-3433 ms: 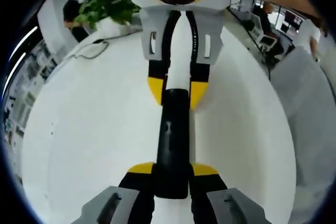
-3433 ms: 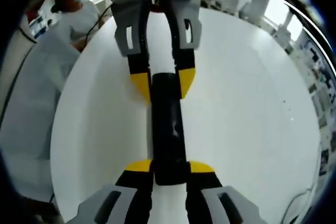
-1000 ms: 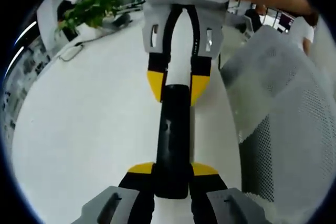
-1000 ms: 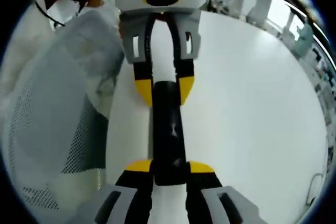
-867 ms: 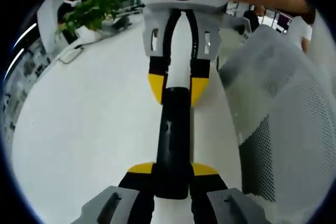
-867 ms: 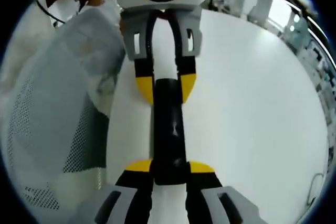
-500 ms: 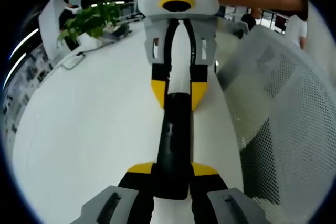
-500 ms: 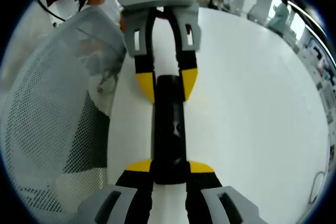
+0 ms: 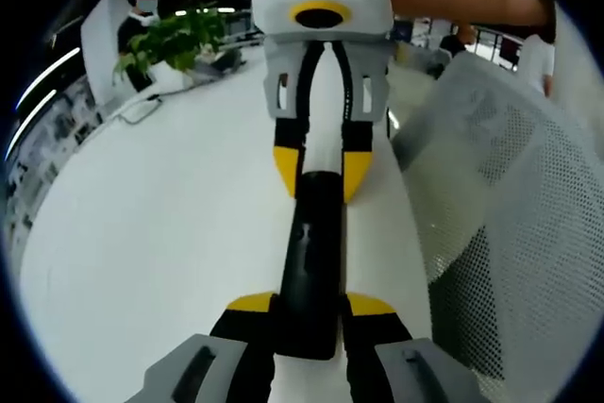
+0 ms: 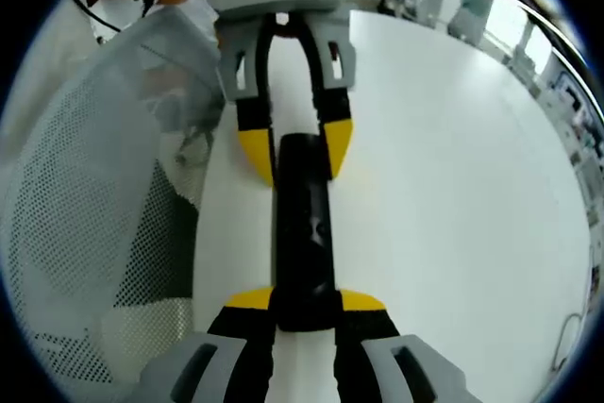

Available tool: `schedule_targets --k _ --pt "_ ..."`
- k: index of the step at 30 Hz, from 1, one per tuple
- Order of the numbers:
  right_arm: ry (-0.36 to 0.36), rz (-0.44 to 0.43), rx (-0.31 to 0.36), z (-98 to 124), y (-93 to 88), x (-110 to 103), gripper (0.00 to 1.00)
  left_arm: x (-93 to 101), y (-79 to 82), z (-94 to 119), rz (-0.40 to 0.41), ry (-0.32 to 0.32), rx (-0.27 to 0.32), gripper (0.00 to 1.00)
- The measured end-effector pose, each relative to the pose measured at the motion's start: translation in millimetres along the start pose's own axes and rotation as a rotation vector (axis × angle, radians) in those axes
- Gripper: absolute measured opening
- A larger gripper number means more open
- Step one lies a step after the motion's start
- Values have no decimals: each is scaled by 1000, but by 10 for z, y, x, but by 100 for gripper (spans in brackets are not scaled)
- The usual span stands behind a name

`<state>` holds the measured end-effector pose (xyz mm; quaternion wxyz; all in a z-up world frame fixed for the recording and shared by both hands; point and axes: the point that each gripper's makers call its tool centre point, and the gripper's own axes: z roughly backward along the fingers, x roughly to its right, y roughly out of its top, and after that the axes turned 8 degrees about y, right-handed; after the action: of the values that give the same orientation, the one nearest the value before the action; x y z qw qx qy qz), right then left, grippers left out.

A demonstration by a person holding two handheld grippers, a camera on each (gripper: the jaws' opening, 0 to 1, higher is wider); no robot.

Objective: Press the specified remote control buttons in sequence, fully releasing each button before pressing the next.

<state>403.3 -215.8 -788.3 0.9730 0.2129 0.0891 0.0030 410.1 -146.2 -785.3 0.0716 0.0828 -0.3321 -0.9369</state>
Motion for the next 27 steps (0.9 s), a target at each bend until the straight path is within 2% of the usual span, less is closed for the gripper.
schedule_targets --k 15,19,22,27 --pt "-20 -3 27 80 44 18 22 19 9 -12 10 9 2 24" --pt "-17 0 14 89 39 11 24 9 9 -11 9 8 2 24" --pt "-21 13 14 141 49 -3 20 13 18 -3 9 8 2 24" --pt "15 24 -5 243 69 -88 3 6 20 5 12 9 6 24"
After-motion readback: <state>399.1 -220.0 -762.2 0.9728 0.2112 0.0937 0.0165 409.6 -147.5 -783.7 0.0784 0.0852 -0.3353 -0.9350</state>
